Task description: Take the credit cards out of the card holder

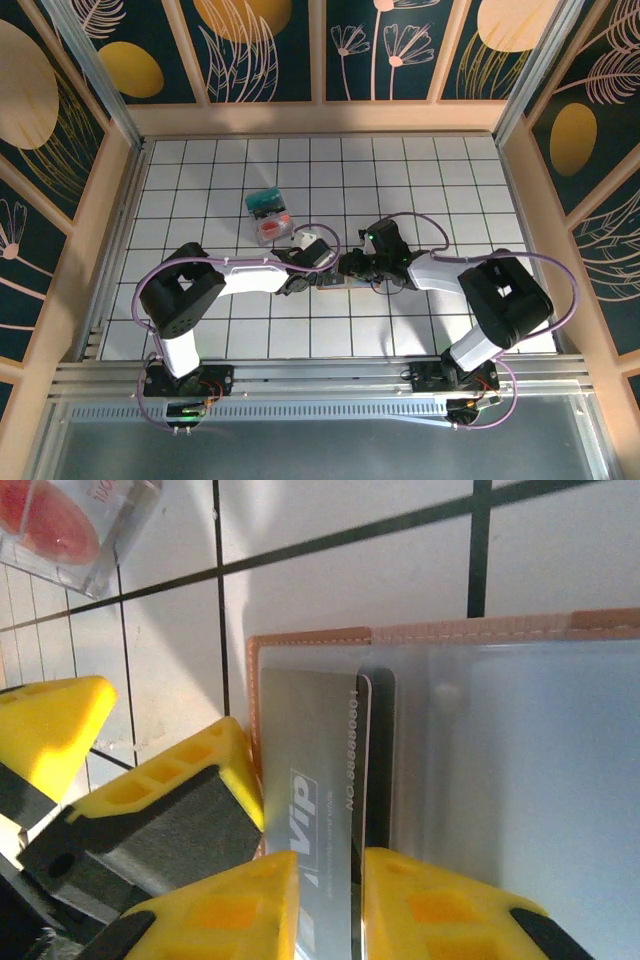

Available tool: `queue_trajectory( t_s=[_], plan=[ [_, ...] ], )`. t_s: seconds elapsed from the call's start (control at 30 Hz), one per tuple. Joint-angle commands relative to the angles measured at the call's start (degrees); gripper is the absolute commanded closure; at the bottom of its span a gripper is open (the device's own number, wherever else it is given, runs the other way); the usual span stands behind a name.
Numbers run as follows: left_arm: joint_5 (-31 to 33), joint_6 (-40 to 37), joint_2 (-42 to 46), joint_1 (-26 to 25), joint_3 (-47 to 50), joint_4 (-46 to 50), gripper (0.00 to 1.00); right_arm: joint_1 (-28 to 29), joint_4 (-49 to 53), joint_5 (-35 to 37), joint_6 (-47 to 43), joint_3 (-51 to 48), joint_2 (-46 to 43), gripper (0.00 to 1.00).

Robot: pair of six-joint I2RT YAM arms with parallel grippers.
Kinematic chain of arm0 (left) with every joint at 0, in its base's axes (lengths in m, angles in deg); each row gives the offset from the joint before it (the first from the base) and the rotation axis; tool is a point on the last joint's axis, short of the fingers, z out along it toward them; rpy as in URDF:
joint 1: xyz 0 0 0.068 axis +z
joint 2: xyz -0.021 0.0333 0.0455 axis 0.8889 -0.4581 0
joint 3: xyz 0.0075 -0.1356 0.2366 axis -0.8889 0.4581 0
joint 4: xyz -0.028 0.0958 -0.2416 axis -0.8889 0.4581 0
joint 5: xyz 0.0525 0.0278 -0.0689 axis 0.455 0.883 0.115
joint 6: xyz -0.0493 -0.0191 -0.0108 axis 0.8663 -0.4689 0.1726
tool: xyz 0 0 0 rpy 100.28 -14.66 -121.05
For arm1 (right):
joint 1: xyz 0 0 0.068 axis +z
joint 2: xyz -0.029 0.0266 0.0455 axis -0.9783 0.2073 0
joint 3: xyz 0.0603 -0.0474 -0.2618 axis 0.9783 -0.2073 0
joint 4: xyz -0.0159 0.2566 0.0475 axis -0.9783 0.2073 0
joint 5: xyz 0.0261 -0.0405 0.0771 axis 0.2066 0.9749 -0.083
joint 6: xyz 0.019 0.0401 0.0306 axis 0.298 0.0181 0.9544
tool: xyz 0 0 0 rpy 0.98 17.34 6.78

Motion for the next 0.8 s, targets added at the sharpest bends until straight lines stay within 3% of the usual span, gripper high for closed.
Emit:
queue_trajectory(
  t_s=[0.0,0.37,0.77],
  plan=[
    [-0.8,-0.5,-2.6,0.8,0.5,2.9,0.05,-0.2,-6.7,-4.5,1.3,-1.7,1.3,0.77],
    [-1.1,0.0,-2.9,0.7,0.6,2.9,0.05,-1.6,-11.4,-7.7,2.7,-3.7,-0.2,0.77],
    [-0.7,0.1,-3.7,0.8,0.3,3.6,0.05,-2.8,-9.3,-8.0,2.1,-5.0,-4.6,0.8]
  ],
)
